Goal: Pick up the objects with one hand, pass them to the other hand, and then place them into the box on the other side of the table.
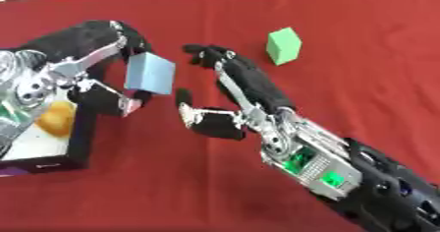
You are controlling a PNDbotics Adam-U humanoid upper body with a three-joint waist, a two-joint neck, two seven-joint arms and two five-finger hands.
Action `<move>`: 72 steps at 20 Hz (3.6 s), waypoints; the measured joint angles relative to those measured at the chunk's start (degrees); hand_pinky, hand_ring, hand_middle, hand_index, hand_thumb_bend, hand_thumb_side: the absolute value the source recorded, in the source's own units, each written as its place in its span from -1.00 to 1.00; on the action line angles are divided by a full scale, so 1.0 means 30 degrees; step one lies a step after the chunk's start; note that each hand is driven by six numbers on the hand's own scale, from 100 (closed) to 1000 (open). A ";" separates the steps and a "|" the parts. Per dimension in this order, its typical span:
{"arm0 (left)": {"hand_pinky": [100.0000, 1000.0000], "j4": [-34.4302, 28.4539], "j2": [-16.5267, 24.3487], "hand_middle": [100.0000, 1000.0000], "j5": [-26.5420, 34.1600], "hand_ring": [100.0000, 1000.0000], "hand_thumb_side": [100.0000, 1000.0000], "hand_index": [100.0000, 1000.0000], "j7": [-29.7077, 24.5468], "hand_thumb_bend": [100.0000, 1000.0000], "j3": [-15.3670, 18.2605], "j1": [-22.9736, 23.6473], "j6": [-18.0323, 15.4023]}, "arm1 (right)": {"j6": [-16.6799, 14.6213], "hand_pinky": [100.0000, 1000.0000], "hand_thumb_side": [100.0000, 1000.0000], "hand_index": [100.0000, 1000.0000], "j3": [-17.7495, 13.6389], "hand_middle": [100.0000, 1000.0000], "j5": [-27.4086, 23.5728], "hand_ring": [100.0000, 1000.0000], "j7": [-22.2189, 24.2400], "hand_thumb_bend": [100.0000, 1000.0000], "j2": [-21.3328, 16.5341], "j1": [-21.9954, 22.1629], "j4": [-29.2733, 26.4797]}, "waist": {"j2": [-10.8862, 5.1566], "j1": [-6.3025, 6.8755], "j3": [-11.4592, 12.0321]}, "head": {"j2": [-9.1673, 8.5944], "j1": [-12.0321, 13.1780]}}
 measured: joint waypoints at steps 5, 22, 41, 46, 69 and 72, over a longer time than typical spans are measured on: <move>0.45 -0.0002 0.0407 -0.24 0.0032 0.16 -1.00 -0.37 0.0312 -0.73 0.0334 0.0455 0.0131 | 0.0014 0.55 -0.51 0.80 -0.0005 0.45 0.0000 0.54 -0.0011 -1.00 -0.0018 0.0000 -0.0093 | 0.0001 -0.0005 -0.0054 | -0.0004 0.0044; 0.47 -0.1432 0.2571 -0.25 0.2902 0.14 -1.00 -0.38 0.4433 -1.00 0.5078 0.4564 0.2715 | 0.0245 0.56 0.10 0.78 -0.0744 0.50 -0.3429 0.58 -0.2024 -1.00 -0.0611 0.0078 -0.0522 | 0.0004 -0.0142 0.0068 | -0.0162 0.0797; 0.57 0.3336 0.2669 0.10 0.2280 0.35 -0.73 0.27 0.6320 -0.76 0.6573 0.5965 0.3003 | 0.0515 0.53 -0.41 0.71 -0.2312 0.50 -0.4024 0.54 -0.2820 -1.00 -0.1844 0.0339 -0.1273 | 0.0032 -0.0526 0.0017 | -0.0155 0.2512; 0.70 0.4289 0.2519 0.35 0.1583 0.56 -0.29 0.52 0.5759 -0.37 0.6577 0.6028 0.2591 | 0.0302 0.53 -0.40 0.71 -0.2425 0.49 -0.4031 0.53 -0.3042 -1.00 -0.1855 0.0350 -0.1274 | 0.0139 -0.0647 -0.0005 | -0.0147 0.2513; 0.76 0.0290 0.1588 0.44 0.6020 0.53 0.56 0.53 0.7517 -1.00 0.8619 0.6904 0.1907 | 0.0347 0.55 -0.32 0.69 -0.3529 0.49 -0.4664 0.55 -0.3704 -1.00 -0.2446 0.0661 -0.1275 | 0.0155 -0.0787 0.0062 | -0.0167 0.1599; 0.75 -0.1072 0.1030 0.44 0.8597 0.52 0.56 0.56 0.8781 -1.00 0.9174 0.7238 0.1018 | 0.0554 0.56 -0.24 0.70 -0.4310 0.49 -0.5042 0.56 -0.3467 -1.00 -0.2912 0.0627 -0.1277 | 0.0155 -0.0909 0.0066 | -0.0185 0.1303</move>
